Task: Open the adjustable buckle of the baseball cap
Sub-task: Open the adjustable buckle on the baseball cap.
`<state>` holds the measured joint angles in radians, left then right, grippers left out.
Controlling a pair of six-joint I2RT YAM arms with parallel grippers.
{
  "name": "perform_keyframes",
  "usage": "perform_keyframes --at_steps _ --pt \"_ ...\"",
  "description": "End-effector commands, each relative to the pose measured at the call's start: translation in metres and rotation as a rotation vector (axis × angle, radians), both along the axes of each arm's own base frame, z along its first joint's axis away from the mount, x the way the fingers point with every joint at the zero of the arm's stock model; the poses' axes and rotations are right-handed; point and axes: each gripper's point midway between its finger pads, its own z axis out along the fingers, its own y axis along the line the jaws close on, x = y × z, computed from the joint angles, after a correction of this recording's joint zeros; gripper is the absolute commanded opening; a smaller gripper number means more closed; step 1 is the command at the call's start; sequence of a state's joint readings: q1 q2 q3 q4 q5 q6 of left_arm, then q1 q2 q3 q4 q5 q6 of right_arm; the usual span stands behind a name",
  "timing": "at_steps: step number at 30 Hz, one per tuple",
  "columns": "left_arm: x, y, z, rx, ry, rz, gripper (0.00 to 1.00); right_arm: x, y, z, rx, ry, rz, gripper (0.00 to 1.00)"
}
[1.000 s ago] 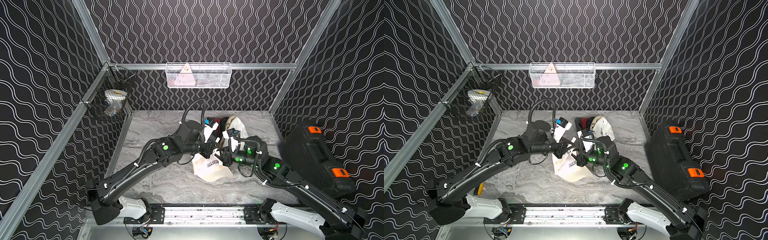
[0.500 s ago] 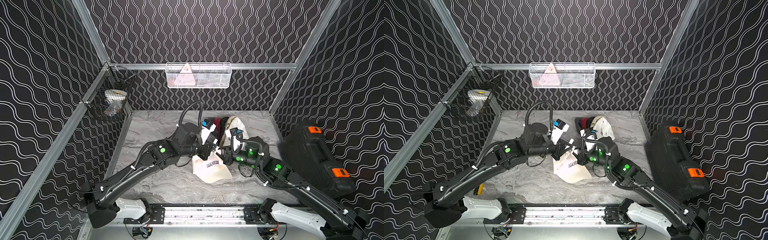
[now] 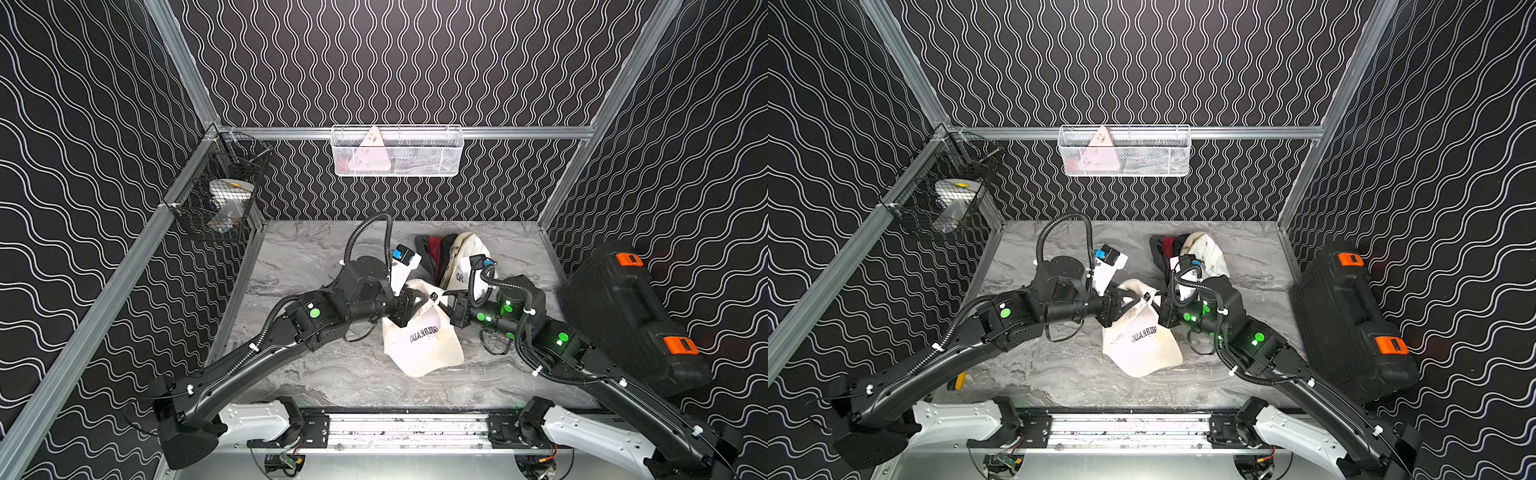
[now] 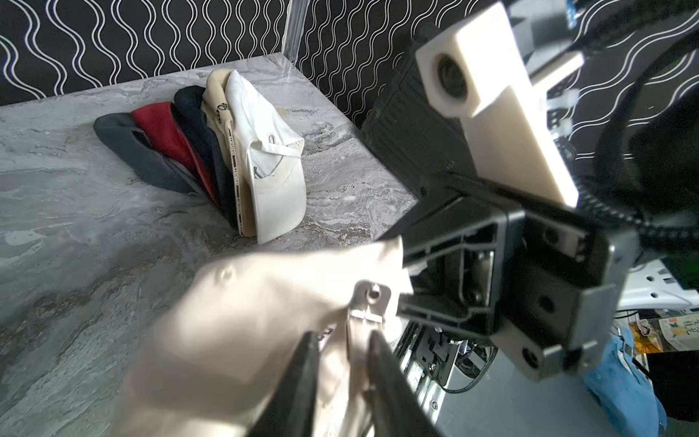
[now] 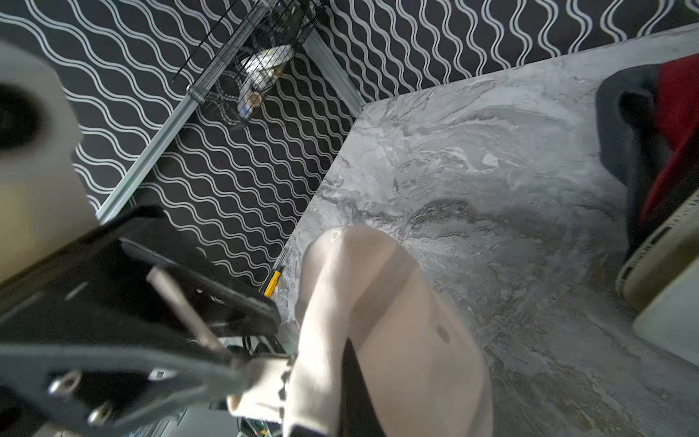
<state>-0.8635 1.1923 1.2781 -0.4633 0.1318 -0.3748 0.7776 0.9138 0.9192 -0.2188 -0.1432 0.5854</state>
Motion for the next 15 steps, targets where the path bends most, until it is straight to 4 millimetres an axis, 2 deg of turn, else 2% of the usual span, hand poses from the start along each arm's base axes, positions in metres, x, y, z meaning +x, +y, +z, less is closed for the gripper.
perform_keyframes --at_steps 1,4,11,15 --pt "-0.001 0.004 0.009 -0.037 -0.016 0.018 0.57 0.007 -0.001 0.019 0.06 -0.021 -0.04 0.0" --pt "-0.001 0.013 0.015 -0.046 -0.056 0.043 0.62 0.009 -0.001 0.023 0.064 -0.01 -0.055 0.0" --pt "-0.005 0.033 0.019 -0.054 -0.148 0.081 0.57 0.015 -0.005 0.031 0.074 0.026 -0.108 0.0" --pt "-0.006 0.035 0.015 -0.042 -0.19 0.08 0.57 0.014 -0.001 0.034 0.102 0.054 -0.098 0.0"
